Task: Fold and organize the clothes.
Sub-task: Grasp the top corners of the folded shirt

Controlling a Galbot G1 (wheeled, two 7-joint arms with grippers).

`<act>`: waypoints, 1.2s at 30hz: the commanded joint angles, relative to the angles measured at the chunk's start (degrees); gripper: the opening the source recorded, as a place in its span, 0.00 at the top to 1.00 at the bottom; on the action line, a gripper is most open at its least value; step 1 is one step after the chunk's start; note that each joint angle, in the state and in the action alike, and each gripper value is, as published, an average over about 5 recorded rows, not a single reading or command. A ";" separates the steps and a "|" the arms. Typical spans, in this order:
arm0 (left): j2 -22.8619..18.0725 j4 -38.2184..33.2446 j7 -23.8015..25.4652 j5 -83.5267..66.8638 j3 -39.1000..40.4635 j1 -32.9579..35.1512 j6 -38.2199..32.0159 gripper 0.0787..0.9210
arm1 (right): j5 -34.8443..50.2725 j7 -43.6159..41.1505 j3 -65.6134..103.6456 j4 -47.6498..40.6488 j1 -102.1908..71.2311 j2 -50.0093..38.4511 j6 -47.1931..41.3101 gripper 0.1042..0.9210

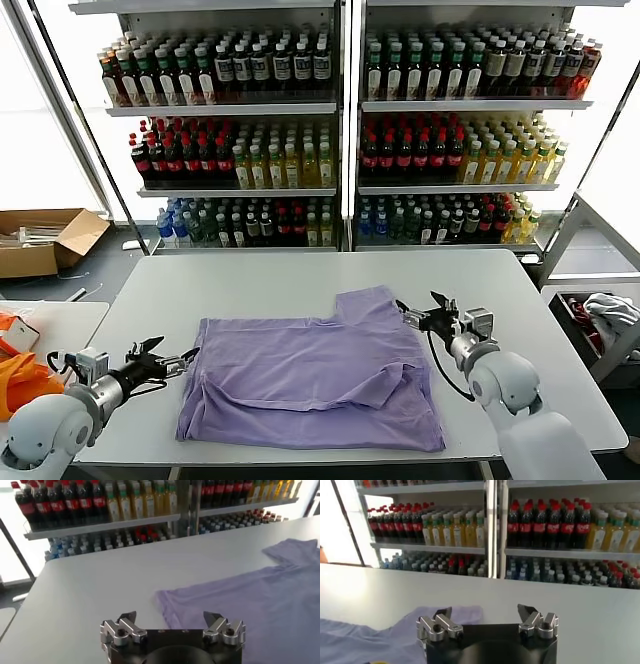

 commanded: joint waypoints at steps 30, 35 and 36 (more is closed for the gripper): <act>-3.30 19.24 1.80 -1.43 18.17 -20.61 -1.47 0.18 | -2.36 -0.85 -9.56 -21.98 12.32 8.36 -0.81 0.25; -3.45 18.79 2.42 -1.43 18.01 -19.81 -1.59 0.33 | -1.58 -0.94 -9.87 -21.96 12.49 8.95 -0.52 0.42; -3.38 18.63 2.52 -1.44 17.93 -19.67 -1.61 0.37 | -1.53 -0.94 -9.97 -21.89 12.58 9.05 -0.46 0.46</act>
